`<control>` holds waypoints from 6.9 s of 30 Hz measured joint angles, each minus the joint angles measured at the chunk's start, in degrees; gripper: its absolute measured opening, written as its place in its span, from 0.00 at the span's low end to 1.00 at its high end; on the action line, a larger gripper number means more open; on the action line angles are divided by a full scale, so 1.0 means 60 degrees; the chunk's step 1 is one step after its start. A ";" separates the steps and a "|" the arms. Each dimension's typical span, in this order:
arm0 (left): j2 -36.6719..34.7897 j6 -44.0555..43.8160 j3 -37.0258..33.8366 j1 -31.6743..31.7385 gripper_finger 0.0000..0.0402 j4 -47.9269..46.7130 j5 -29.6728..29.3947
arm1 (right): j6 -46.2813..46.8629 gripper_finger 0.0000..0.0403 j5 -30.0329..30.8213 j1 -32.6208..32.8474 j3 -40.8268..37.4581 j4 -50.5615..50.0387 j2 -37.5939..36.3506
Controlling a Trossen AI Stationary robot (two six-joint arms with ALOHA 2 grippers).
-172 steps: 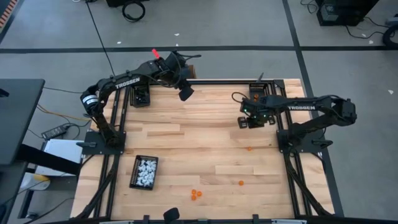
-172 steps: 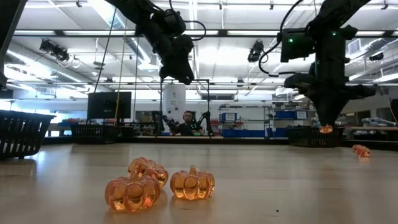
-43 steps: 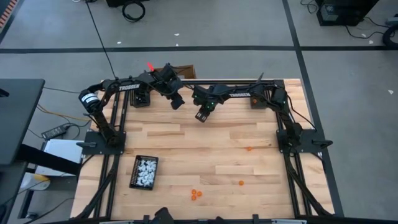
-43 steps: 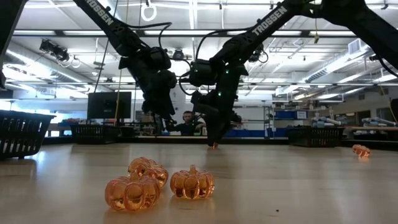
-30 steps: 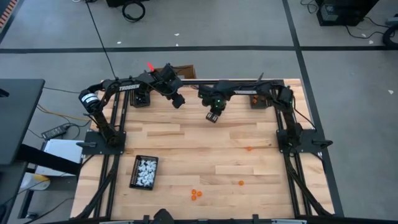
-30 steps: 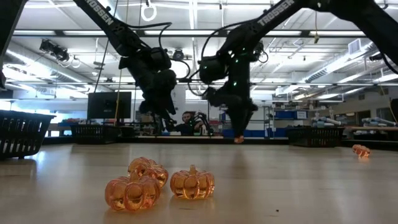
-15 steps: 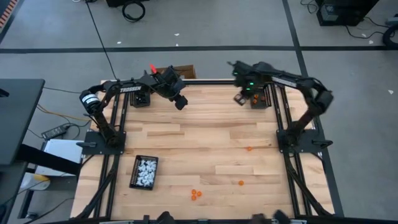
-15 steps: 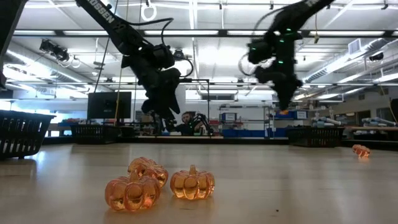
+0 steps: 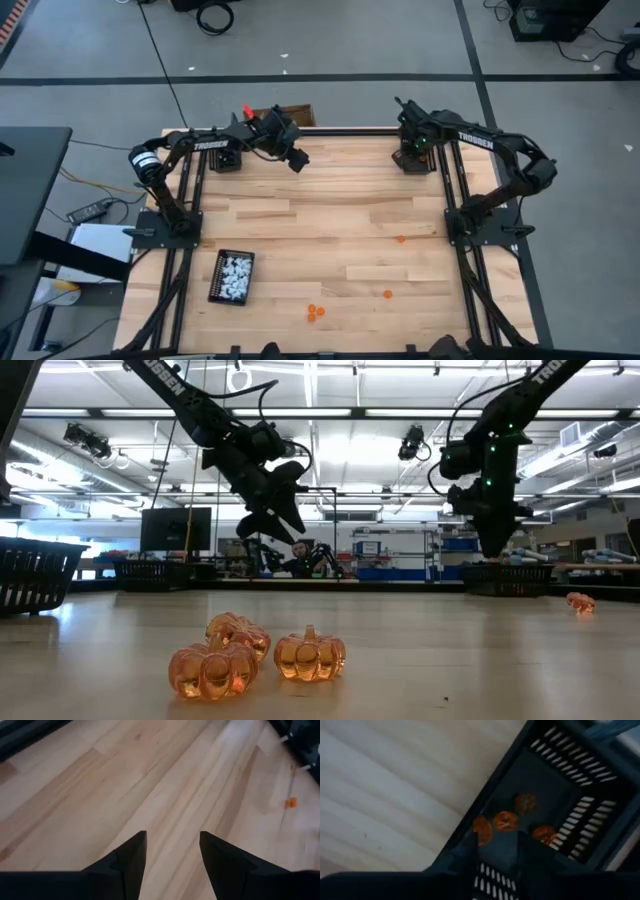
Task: Sort Halloween decoration
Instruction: Put the orange pumpkin toy into the top right black basket
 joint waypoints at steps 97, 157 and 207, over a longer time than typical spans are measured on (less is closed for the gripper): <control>-0.1013 -0.0441 -0.0004 -0.6651 0.48 -0.0770 -0.2206 | 1.0460 0.59 -0.6374 1.6143 -0.1312 -0.2596 0.0954; -0.1834 -0.0006 0.0044 -0.4896 0.48 -0.1608 -0.2174 | 1.0041 0.14 -0.0839 1.1601 -0.1343 -0.3163 -0.1193; -0.2299 -0.2851 0.0051 -0.5935 0.48 -0.0974 -0.3912 | 0.4187 0.44 -0.1602 0.5324 -0.1249 0.0521 -0.1622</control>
